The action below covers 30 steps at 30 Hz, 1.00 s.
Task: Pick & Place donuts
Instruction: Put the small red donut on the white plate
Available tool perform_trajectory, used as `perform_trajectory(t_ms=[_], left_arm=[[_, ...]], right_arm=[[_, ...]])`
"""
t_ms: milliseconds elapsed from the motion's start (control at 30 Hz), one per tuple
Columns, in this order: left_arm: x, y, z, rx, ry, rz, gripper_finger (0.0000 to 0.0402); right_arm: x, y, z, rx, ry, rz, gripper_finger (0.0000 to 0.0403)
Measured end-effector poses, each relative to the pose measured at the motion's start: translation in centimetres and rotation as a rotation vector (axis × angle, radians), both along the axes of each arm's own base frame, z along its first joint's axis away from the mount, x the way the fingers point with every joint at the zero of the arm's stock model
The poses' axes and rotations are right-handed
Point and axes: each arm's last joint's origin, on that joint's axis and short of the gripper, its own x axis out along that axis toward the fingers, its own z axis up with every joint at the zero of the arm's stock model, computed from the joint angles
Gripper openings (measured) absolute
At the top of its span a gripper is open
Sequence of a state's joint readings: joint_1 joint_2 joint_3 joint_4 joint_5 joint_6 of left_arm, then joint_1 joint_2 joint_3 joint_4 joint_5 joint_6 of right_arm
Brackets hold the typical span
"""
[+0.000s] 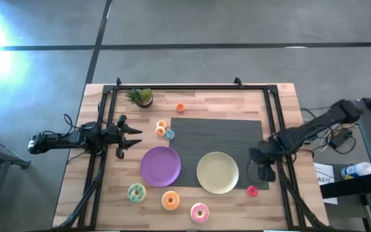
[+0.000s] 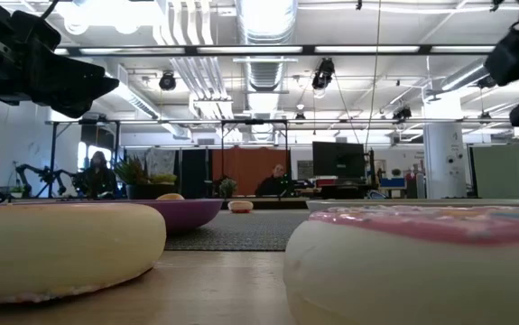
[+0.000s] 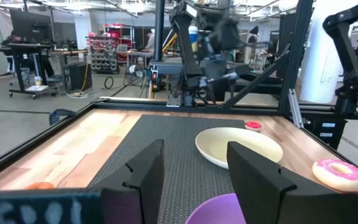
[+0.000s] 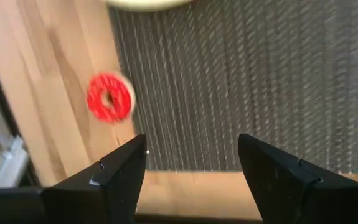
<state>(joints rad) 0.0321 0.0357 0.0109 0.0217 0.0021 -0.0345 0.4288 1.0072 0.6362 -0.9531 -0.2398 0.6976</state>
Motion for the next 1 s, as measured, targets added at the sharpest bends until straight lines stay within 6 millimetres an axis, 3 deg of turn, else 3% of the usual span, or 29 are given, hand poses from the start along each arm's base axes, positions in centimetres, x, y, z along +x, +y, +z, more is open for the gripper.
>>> perform_trajectory(t_ms=[100,400,567,1000], left_arm=[[0.0,0.0,0.0,0.0,0.0,0.0,0.0149],[0.0,0.0,0.0,0.0,0.0,0.0,0.0149],[0.0,0.0,0.0,0.0,0.0,0.0,0.0149],[0.0,0.0,0.0,0.0,0.0,0.0,0.0149]], right_arm=[[0.7,1.4,-0.7,0.001,0.047,0.055,0.0244],[1.8,5.9,-2.0,-0.041,-0.04,0.22,0.0244],[2.0,7.0,-3.6,-0.101,0.0,0.21,0.0236],[2.4,8.6,-5.0,-0.115,0.003,0.104,0.0195]])
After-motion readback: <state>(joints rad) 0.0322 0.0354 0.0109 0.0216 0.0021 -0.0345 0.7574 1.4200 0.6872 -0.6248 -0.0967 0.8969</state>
